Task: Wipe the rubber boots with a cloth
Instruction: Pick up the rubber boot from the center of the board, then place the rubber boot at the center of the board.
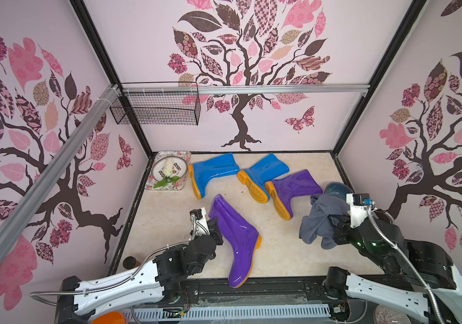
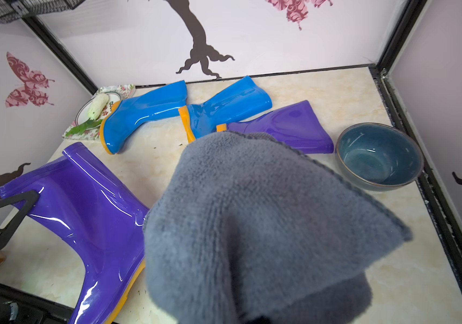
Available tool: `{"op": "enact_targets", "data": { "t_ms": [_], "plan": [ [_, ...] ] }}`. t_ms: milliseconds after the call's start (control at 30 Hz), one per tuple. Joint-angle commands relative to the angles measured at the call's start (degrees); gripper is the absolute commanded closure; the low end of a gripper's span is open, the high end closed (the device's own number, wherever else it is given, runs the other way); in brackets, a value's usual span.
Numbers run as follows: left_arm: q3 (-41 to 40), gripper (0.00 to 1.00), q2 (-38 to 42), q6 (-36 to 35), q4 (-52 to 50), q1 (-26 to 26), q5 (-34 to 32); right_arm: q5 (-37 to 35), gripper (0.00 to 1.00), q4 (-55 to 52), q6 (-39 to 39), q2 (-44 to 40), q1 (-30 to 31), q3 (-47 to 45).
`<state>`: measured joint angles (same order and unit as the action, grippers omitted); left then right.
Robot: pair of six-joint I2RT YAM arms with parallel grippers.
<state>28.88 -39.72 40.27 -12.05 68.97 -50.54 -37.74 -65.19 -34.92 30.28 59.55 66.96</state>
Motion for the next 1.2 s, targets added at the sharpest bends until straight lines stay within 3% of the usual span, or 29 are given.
{"op": "enact_targets", "data": {
  "t_ms": [0, 133, 433, 800, 967, 1167],
  "plan": [
    [5.2, 1.0, -0.43, -8.3, 7.5, -0.33, -3.31, -0.61, 1.0, 1.18, -0.1, -2.05, -0.05, -0.51],
    [7.59, 1.0, -2.59, -13.6, 10.2, -0.89, -4.42, 4.15, 1.0, 4.84, 0.78, -2.55, -0.04, -3.19],
    [10.5, 1.0, -2.98, -20.03, 9.37, -8.12, 0.2, 11.71, 1.0, 13.1, 0.82, -2.74, -0.05, -8.18],
    [13.25, 1.0, -6.98, -29.23, 12.05, -10.77, 1.13, 6.66, 1.0, 15.69, -2.46, -7.01, -0.04, -11.26],
    [14.63, 1.0, -7.64, -28.66, 11.79, -15.47, 6.32, 4.4, 1.0, 15.99, -3.86, -9.72, -0.04, -13.19],
    [16.95, 1.0, -11.17, -31.05, 12.75, -15.88, 7.26, 3.09, 1.0, 18.41, -2.99, -13.34, -0.05, -14.82]
  ]
}}
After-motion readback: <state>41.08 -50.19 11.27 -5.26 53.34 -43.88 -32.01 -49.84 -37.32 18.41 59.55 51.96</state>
